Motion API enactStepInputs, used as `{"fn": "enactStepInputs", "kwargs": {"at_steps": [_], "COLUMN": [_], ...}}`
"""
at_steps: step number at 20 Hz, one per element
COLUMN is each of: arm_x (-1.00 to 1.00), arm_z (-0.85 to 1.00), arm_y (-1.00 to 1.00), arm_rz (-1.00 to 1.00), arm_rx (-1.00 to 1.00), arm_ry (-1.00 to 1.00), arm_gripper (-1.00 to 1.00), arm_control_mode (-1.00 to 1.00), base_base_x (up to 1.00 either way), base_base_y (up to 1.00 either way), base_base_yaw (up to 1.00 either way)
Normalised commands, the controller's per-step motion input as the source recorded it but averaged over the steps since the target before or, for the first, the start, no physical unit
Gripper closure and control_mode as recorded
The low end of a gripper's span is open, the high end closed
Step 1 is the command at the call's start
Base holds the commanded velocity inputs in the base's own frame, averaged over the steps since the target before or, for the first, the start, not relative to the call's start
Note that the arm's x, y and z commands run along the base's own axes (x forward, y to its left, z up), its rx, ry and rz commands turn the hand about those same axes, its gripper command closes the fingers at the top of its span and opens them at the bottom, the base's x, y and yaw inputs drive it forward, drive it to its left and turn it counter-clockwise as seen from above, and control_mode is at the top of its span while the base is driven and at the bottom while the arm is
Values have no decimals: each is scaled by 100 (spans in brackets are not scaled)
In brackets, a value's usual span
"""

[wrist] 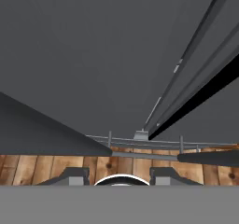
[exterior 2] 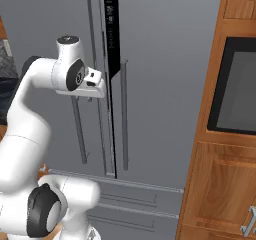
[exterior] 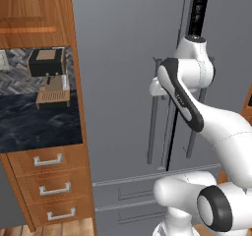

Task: There is a bowl on the dining counter. Grab a lemon wedge from the fridge and place it in the bowl. Then get the liquor bottle and glass cup from the cabinet and place them next to the bowl.

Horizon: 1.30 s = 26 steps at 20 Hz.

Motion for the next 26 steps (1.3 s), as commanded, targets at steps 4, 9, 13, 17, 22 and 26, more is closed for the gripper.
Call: {"fn": "enactStepInputs", "kwargs": {"at_steps": [4,9,13,17,22,26], "arm_x": [0,0,0,0,0,0], "arm_z": [0,0,0,0,0,0], "arm_y": [0,0,0,0,0,0], "arm_rz": [0,0,0,0,0,0], "arm_rx": [0,0,0,0,0,0], "arm_ry": [0,0,0,0,0,0], "arm_gripper": [-100,-100,-100,-100,-100,-100], "arm_control_mode": [100,100,100,100,100,100], "base_base_x": [-1,-33,-62,-44,-40,-36], "base_base_y": [0,-21,-44,-34,-3,-20], "base_base_yaw": [0,0,-1,-1,-1,-1]}}
